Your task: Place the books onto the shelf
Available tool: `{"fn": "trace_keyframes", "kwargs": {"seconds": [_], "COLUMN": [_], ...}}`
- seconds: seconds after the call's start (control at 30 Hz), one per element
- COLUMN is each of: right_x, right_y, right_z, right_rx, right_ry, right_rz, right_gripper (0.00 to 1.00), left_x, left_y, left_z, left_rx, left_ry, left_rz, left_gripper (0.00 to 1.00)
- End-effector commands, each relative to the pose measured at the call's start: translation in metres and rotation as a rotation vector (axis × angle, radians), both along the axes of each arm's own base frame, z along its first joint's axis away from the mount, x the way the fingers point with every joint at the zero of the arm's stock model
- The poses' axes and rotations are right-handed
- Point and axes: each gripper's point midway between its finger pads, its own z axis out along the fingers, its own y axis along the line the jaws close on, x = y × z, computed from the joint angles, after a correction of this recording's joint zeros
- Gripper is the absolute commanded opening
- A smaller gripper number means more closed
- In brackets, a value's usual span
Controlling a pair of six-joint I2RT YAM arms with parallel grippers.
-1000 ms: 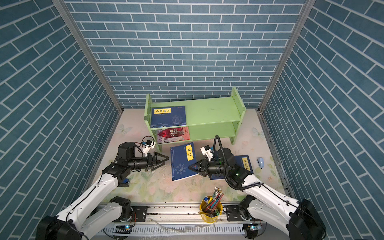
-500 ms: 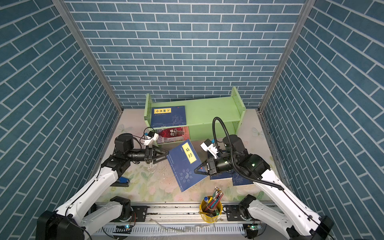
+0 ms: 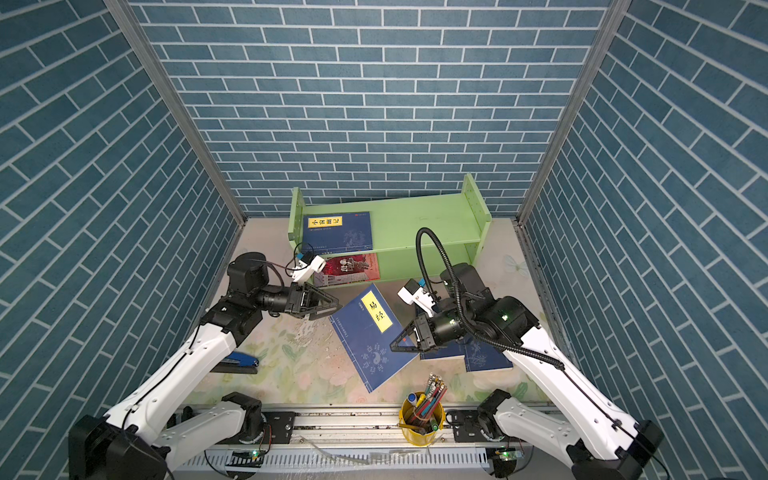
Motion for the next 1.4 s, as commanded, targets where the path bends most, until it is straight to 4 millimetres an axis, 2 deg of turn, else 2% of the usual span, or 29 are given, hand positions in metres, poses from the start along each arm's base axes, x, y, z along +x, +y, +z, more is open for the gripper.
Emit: {"fn": "trace_keyframes", "kwargs": {"seconds": [0.0, 0.2, 0.37, 0.5, 0.7, 0.83, 0.97, 1.03, 1.2, 1.3, 1.37], "right_x": [-0.004, -0.004, -0.005, -0.004, -0.001, 0.002, 0.012, 0.016, 0.036, 0.058, 0.074], "right_y": [0.002, 0.006, 0.007, 0.009, 0.011, 0.013, 0.016, 0.017, 0.008, -0.004, -0.012], "right_z": [0.02, 0.03, 0.027, 0.027, 0.029, 0.033, 0.036, 0.037, 0.037, 0.041, 0.049], "right_rx": [0.072, 0.101, 0.087, 0.088, 0.085, 0.087, 0.065, 0.06, 0.022, 0.001, 0.012], "right_ry": [-0.068, -0.075, -0.057, -0.058, -0.07, -0.081, -0.125, -0.141, -0.206, -0.258, -0.286], "right_rz": [0.066, 0.091, 0.111, 0.125, 0.136, 0.139, 0.111, 0.1, 0.004, -0.111, -0.195], "right_gripper": [0.0, 0.0, 0.0, 0.0, 0.0, 0.01, 0.18, 0.23, 0.38, 0.47, 0.49], "left_x": [-0.011, -0.017, -0.019, -0.019, -0.022, -0.023, -0.021, -0.019, -0.014, -0.007, -0.006], "left_y": [-0.003, -0.007, -0.013, -0.018, -0.02, -0.021, -0.021, -0.022, -0.02, -0.016, -0.014], "left_z": [0.007, 0.014, 0.018, 0.018, 0.022, 0.022, 0.023, 0.025, 0.041, 0.053, 0.061], "left_rx": [-0.014, -0.031, -0.037, -0.033, -0.038, -0.035, -0.037, -0.033, -0.042, -0.043, -0.049], "left_ry": [-0.032, -0.035, -0.04, -0.031, -0.037, -0.05, -0.093, -0.112, -0.193, -0.243, -0.274], "left_rz": [-0.072, -0.147, -0.187, -0.201, -0.222, -0.212, -0.191, -0.17, -0.119, -0.065, -0.043], "left_gripper": [0.82, 0.79, 0.76, 0.68, 0.42, 0.16, 0.05, 0.0, 0.0, 0.0, 0.0]}}
